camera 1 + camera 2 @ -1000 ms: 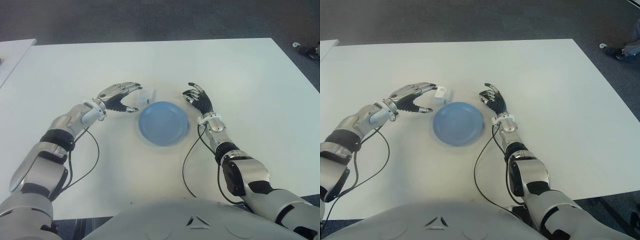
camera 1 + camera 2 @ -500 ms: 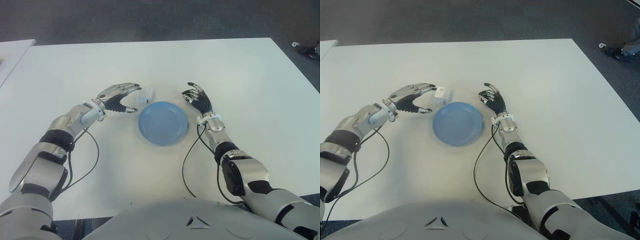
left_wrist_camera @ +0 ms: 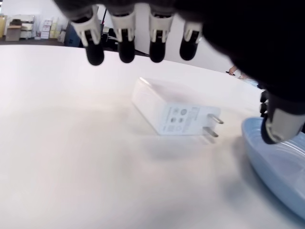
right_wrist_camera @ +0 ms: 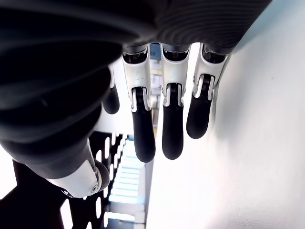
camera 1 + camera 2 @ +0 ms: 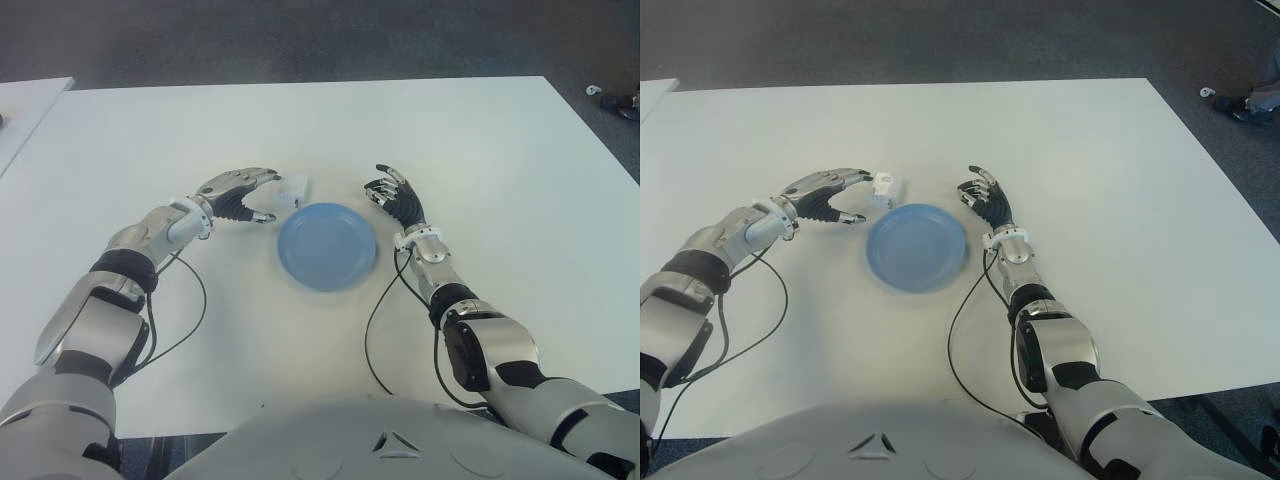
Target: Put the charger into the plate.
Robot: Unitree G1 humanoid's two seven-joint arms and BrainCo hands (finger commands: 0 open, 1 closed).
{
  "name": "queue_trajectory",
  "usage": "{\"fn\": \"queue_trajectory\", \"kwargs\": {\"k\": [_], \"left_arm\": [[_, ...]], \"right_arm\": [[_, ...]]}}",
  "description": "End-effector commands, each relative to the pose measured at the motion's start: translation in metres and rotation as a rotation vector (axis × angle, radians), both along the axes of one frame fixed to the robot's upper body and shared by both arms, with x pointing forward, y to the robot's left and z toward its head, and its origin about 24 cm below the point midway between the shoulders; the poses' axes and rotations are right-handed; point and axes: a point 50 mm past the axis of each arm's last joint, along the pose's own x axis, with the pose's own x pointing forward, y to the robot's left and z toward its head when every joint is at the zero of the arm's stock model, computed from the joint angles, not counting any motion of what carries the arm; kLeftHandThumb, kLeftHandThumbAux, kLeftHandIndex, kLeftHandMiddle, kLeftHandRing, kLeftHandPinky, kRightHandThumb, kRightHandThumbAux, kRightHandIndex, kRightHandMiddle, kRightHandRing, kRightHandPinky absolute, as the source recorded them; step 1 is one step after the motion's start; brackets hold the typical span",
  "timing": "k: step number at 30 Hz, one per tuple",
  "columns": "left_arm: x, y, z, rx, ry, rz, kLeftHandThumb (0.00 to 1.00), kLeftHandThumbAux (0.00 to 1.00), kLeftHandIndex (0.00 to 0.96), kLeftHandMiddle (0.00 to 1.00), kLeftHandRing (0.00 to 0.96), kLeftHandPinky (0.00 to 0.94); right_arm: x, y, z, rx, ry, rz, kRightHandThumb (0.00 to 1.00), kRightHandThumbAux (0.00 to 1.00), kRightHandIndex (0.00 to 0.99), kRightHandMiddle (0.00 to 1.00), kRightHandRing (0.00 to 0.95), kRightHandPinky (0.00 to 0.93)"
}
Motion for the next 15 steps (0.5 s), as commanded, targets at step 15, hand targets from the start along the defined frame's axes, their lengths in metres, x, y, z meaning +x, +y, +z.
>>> {"fn": "queue_trajectory", "kwargs": {"k": [15], "left_arm": [[0.0098, -0.0083, -0.0125, 0.012, 0.071, 0.07, 0.0, 0.48, 0.0, 0.048, 0.066, 0.102]], "right_arm": [[-0.0263, 0.0001, -0.0381, -0.005, 0.205, -0.008, 0.0, 0.763, 0.144, 0.436, 0.409, 0.309]]}}
